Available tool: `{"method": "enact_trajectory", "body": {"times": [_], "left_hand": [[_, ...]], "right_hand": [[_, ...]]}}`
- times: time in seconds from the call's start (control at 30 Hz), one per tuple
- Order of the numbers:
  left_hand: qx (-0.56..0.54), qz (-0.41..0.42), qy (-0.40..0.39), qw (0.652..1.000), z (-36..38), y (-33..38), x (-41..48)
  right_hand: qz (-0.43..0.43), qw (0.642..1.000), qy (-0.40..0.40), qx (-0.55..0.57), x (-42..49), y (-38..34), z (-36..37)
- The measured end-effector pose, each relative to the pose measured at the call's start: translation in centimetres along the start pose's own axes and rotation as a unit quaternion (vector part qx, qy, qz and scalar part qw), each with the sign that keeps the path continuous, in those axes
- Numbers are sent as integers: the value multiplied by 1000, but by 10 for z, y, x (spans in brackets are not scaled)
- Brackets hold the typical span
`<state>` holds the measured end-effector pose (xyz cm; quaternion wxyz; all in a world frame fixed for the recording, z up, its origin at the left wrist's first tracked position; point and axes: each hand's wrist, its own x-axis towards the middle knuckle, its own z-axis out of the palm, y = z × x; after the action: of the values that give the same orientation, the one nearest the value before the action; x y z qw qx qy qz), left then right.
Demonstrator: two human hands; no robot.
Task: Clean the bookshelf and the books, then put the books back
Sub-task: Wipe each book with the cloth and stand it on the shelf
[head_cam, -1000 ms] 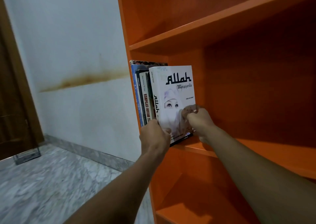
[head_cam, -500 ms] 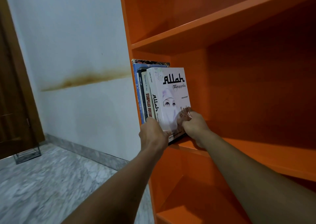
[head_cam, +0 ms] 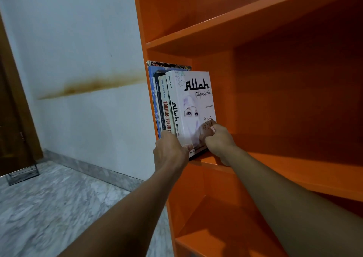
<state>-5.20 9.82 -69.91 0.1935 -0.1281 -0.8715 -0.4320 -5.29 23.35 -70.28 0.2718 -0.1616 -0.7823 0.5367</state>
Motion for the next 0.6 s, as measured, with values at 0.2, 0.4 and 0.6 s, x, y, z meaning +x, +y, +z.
{"method": "enact_trajectory", "body": {"times": [0.2,0.4,0.6], "left_hand": [[32,6,-13,999,-14,-7,-8],[76,67,-59,993,-40,-24,-12],[85,141,-100,981,-70,-43,-20]], "right_hand": [[-6,997,13,-70,-13,-5,-2],[-1,984,31,-178,-44,-16,1],[-9,949,47,-312,-98,-32,-7]]}}
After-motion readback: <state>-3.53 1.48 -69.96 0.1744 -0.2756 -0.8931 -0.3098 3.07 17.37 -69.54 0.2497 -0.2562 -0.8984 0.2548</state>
